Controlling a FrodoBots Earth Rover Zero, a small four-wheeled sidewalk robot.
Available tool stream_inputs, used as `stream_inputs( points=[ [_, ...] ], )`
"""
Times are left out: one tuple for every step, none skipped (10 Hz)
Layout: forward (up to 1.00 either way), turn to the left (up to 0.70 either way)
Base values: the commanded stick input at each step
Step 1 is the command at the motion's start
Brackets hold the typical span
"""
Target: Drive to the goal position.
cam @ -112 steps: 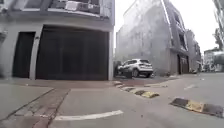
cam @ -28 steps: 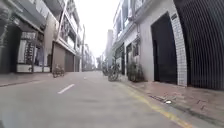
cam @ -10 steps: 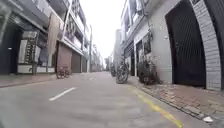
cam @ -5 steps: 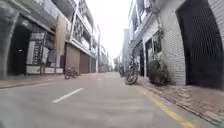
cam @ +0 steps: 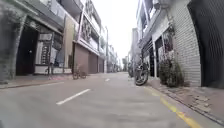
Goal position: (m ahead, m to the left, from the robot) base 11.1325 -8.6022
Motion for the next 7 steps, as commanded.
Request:
stream_inputs(
  points=[
    [0.46,0.21],
    [0.46,0.06],
    [0.46,0.0],
    [0.46,0.0],
    [0.46,0.0],
    [0.46,0.0],
    [0.46,0.0]
  ],
)
